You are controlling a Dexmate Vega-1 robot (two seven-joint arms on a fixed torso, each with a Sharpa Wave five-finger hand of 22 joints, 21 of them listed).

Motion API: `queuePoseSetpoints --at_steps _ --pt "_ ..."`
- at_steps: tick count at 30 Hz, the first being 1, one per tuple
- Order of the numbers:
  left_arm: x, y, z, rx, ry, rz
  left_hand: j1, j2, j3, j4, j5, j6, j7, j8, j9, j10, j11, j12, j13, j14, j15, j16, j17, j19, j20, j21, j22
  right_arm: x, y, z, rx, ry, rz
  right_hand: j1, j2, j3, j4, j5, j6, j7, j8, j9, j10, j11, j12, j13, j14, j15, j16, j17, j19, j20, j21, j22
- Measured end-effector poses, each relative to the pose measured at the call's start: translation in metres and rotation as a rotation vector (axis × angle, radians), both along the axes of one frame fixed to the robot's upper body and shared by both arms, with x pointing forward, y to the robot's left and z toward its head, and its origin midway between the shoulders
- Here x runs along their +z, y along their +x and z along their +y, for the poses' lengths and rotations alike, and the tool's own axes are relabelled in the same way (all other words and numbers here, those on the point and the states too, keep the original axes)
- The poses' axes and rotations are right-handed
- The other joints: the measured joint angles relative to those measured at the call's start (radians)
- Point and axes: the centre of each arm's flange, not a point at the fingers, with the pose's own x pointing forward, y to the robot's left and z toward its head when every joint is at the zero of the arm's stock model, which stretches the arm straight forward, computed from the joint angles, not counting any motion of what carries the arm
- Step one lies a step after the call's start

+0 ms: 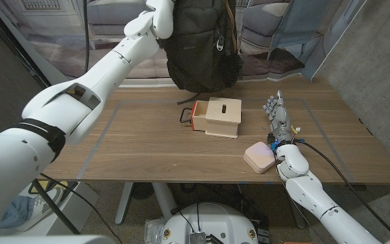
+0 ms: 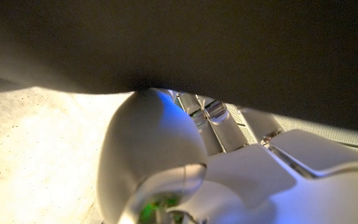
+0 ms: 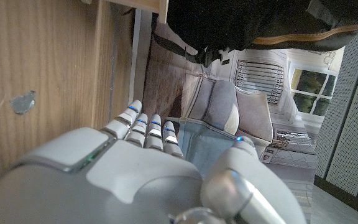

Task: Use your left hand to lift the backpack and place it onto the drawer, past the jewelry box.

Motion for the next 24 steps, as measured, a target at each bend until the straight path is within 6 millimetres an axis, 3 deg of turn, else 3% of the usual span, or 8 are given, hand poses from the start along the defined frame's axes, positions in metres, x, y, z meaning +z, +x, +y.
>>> queuePoseSetpoints --at_steps 13,24 --pt "0.001 0.009 -0.024 -0.039 0.035 0.007 0.000 0.000 0.001 0.001 -0.001 0.000 0.000 0.003 -0.005 0.000 0.000 -0.006 0.003 0.000 0.000 0.000 0.000 -0.007 0.000 -0.004 0.000 -0.003 -0.006 -0.002 -0.018 -0.002 0.001 0.000 0.000 0.000 0.000 0.000 0.000 0.000 0.000 0.000 0.000 0.000 0.000 0.000 0.000 0.000 0.000 0.000 0.000 0.000 -0.004 0.000" --pt "0.002 -0.003 -0.038 -0.047 0.053 -0.010 0.001 -0.001 0.008 0.000 -0.004 0.000 0.000 0.008 -0.005 -0.001 0.001 -0.007 0.003 0.000 0.000 -0.004 0.000 -0.011 0.004 -0.004 0.000 -0.004 -0.010 -0.003 -0.025 -0.002 -0.002 0.000 0.000 0.000 0.000 0.000 0.000 0.000 0.000 0.000 0.000 0.000 0.000 0.000 0.000 0.000 0.000 0.000 0.004 -0.004 -0.004 0.000"
